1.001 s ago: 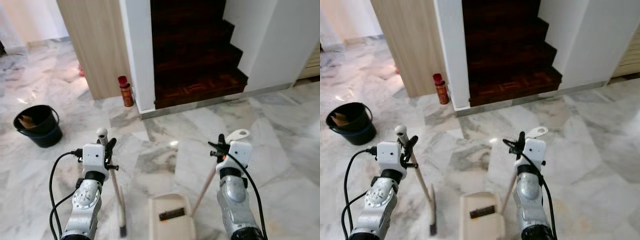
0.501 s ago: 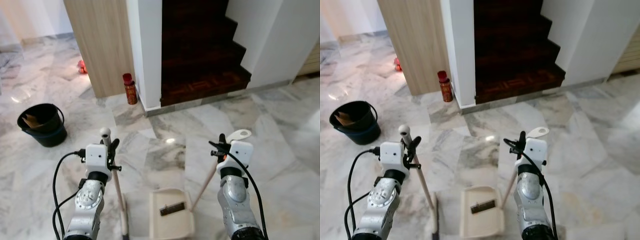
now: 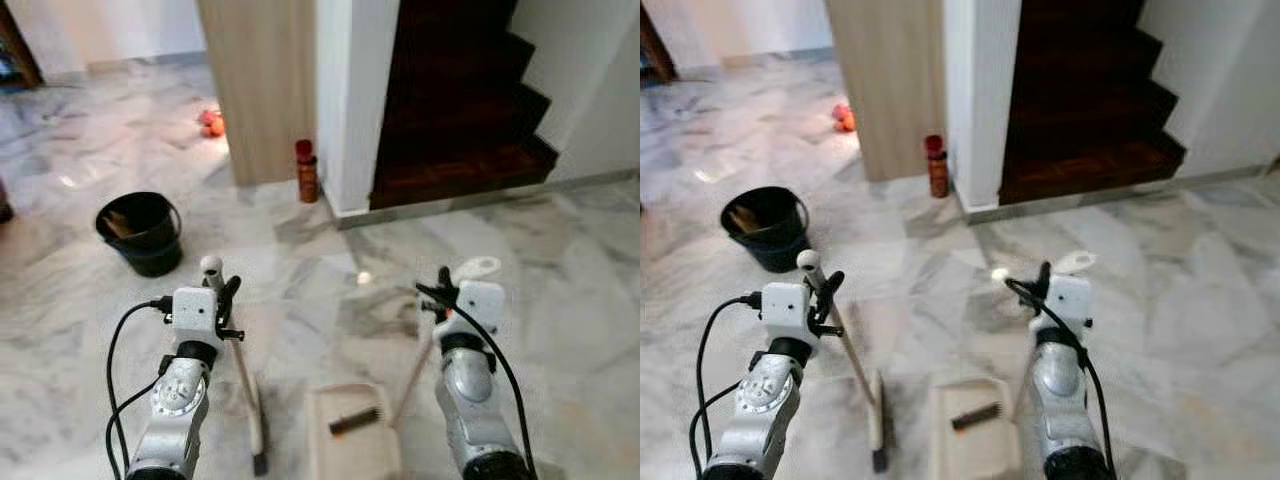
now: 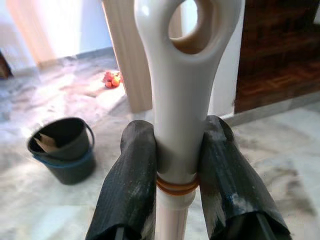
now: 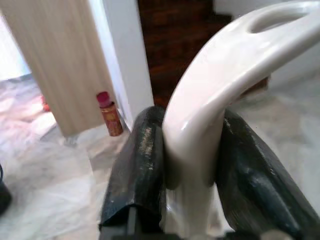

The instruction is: Sweep floor

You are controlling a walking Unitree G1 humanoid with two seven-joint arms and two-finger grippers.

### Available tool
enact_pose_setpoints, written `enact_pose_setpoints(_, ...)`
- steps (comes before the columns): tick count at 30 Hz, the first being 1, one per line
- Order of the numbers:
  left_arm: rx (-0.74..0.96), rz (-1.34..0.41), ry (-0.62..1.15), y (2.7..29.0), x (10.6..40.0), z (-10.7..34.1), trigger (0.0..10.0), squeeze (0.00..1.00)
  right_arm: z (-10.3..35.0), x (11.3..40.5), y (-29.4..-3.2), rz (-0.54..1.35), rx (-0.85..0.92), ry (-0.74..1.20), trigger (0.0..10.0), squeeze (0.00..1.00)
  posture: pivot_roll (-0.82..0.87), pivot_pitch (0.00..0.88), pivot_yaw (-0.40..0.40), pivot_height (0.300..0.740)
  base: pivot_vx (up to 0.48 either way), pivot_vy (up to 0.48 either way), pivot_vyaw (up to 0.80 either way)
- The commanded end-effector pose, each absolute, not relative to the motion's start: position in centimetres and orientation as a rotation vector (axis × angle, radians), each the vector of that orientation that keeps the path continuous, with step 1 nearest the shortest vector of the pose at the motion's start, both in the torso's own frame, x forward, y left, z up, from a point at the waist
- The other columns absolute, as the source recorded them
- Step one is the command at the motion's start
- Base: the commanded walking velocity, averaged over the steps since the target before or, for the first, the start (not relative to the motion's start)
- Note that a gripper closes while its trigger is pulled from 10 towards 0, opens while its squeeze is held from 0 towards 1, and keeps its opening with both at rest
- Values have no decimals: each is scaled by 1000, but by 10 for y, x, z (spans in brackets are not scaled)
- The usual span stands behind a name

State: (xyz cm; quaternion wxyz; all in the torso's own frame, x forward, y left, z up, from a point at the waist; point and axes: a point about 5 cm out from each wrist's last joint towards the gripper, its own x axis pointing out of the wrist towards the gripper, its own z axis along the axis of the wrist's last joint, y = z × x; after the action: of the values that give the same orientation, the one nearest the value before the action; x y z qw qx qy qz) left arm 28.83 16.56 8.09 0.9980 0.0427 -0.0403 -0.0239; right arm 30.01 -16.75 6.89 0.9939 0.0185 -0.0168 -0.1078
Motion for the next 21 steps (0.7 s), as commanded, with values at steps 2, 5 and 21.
enact_pose_setpoints(2,86,-43,-124,168,290,90,10000,0,76,303,-169,-219,30,-67,10000,0,76,0,44,740,0,422,0)
enact_pose_setpoints(5,86,-43,-124,167,290,90,10000,0,76,304,-169,-219,28,-67,10000,0,77,0,43,740,0,420,0)
enact_pose_setpoints(21,84,-36,-123,167,291,91,10000,0,75,304,-169,-210,28,-60,10000,0,75,0,42,740,0,406,0)
